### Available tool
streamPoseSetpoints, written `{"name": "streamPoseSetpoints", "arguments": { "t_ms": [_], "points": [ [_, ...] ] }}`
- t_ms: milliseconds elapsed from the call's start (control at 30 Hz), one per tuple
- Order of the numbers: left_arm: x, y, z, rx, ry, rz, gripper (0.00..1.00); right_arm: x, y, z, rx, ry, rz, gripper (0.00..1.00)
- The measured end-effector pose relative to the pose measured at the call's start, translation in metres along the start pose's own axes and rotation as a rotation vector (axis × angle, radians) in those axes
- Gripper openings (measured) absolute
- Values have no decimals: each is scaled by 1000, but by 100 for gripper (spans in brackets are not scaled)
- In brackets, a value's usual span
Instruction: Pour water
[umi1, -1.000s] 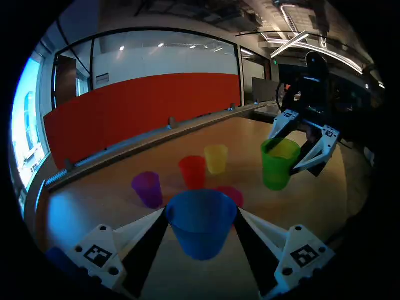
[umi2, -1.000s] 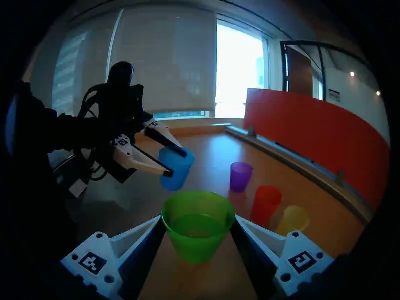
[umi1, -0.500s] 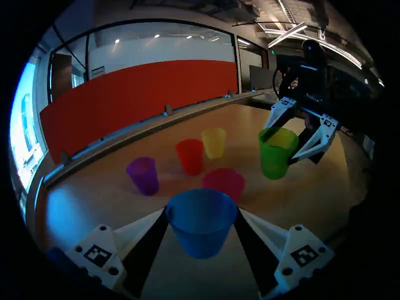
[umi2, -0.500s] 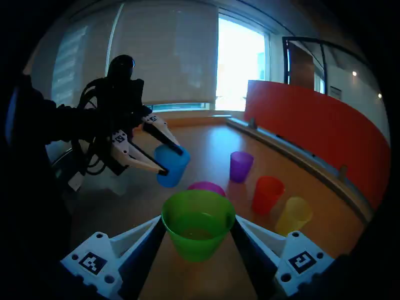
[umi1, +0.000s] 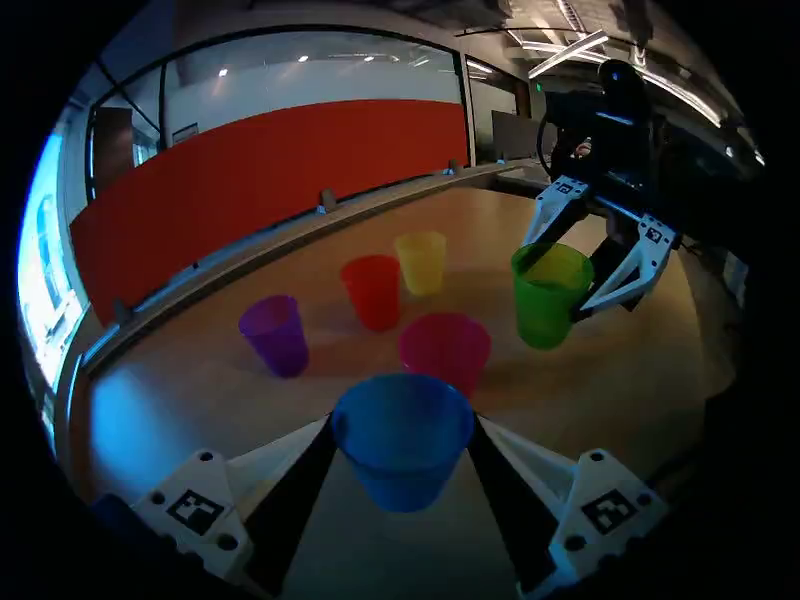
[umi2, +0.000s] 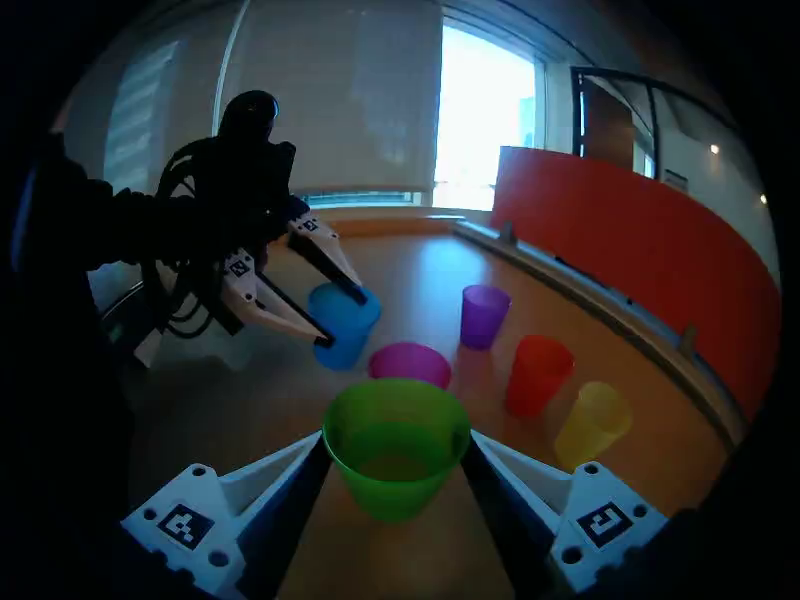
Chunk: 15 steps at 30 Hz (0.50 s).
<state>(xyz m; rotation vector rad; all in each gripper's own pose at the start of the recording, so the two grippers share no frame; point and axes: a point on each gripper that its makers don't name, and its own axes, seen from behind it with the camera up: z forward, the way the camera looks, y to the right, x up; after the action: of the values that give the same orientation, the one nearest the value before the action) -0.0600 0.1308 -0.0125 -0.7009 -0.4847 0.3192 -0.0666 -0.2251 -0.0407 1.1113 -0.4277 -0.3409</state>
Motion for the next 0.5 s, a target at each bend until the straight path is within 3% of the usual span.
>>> {"name": "streamPoseSetpoints", "arguments": {
  "t_ms": [500],
  "points": [
    [-8,0,11,-22,-28,-6,88,-8,5,15,4,-29,3,91]
  ]
}}
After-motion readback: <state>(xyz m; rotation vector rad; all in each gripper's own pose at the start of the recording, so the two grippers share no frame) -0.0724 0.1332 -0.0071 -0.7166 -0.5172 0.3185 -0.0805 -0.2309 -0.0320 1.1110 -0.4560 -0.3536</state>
